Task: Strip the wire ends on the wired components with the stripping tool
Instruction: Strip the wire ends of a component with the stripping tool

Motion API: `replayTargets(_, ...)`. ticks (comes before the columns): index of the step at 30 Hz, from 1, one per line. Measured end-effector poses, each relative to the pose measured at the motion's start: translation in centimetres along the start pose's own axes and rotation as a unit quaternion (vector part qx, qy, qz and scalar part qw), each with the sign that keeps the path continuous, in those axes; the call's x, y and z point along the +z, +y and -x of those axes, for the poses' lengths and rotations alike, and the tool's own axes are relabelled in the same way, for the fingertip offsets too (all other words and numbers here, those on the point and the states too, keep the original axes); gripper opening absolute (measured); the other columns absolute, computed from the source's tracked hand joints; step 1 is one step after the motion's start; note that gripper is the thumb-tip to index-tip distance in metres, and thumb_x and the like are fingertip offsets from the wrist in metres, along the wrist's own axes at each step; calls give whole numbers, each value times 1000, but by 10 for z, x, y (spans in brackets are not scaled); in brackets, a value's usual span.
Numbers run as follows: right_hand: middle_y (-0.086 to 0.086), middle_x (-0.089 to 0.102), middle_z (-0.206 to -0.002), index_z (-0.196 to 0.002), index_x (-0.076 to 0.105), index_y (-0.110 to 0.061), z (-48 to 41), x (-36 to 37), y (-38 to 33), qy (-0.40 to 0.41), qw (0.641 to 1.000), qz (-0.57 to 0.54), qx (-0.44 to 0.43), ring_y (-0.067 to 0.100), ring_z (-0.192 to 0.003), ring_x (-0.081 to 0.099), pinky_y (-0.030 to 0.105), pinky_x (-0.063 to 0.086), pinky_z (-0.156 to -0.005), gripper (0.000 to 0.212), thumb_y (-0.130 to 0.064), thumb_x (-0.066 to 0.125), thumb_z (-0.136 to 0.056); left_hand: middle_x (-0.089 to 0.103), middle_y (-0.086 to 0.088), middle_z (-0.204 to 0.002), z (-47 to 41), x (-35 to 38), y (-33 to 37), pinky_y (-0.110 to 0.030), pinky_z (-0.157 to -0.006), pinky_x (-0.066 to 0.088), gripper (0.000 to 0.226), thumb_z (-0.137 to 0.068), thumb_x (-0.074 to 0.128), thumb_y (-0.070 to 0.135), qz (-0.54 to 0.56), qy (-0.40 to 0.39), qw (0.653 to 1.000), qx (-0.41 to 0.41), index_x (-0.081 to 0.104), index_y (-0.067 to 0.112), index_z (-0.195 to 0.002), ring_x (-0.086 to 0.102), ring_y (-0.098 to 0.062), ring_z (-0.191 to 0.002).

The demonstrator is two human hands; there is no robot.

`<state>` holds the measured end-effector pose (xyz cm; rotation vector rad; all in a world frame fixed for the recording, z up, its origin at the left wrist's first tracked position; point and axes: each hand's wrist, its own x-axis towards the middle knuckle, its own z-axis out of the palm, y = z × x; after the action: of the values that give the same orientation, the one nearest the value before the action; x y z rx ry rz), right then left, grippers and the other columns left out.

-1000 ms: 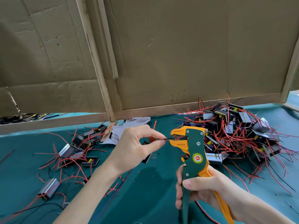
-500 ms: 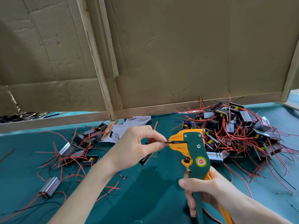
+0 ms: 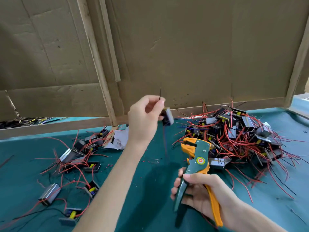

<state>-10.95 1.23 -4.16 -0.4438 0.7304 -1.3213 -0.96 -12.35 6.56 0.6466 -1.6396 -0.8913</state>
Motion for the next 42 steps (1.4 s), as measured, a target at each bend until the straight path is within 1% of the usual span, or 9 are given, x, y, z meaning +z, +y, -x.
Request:
replayTargets(5,25,59,-79,-82,68,4,0,-1,0,-1,1000,-25,13,40,-69,64,50,57,-70,47,1,88,-40,67,-10,-84,-13,85,19,-37,-78,58,11,-91,59,1,187,11,981,-59,68,-1,-96,64,-13,-75)
replayTargets(9,28,67,-91,-95,71,10,1,-1,0,8,1000,-15,6,41,-75,69,53,58,-67,54,4,79,-42,42,-18,-146,4,132,14,-33,-107,39,43,-94,50,-3,149,-250,954,-71,51,11,-135,51,-28,-127)
replayTargets(12,28,63,-86,-93,68,11,1,0,-1,10,1000,-17,13,41,-71,66,55,58,-68,49,4,78,-45,22,-17,-156,9,128,3,-30,-110,32,54,-92,49,-5,92,-385,916,-60,50,22,-138,31,-21,-141)
replayTargets(17,24,59,-71,-73,69,2,0,3,-1,18,999,-31,20,40,-60,63,47,57,-60,49,1,89,-28,71,-7,-101,-14,56,-28,-23,-79,56,34,-86,47,-10,101,-273,952,-91,73,6,-100,68,-5,-85)
replayTargets(20,24,59,-73,-75,68,2,-3,1,0,16,999,-32,24,40,-62,63,48,57,-62,50,1,89,-29,72,-6,-102,-41,-11,-70,-28,-84,50,38,-83,44,-11,-187,-115,973,-69,73,8,-99,66,-17,-96)
replayTargets(25,23,57,-73,-74,65,2,-4,2,-1,12,999,-17,34,39,-63,61,46,56,-64,46,1,88,-33,63,-4,-117,-50,-112,-143,-36,-87,37,30,-88,53,12,-693,-138,705,-63,58,17,-117,53,-26,-111)
replayTargets(32,22,57,-74,-73,65,2,-3,3,-2,25,999,-18,33,38,-63,61,46,56,-64,28,0,76,-47,58,-1,-122,-44,-141,-172,-39,-98,32,34,-88,47,4,-784,-171,596,-39,50,17,-119,48,-23,-118)
replayTargets(35,22,57,-75,-73,65,2,-3,2,-2,21,999,-10,35,38,-64,61,46,56,-65,28,-1,76,-48,62,0,-110,-47,-135,-161,-45,-104,23,23,-88,51,8,-764,-122,634,-9,55,16,-109,50,-23,-112)
replayTargets(42,23,58,-76,-75,66,2,-5,-1,-1,14,999,-10,31,39,-67,62,47,56,-68,27,0,77,-50,65,-2,-106,-37,-89,-100,-38,-93,33,36,-87,64,22,-452,-80,889,11,58,16,-122,55,-24,-107)
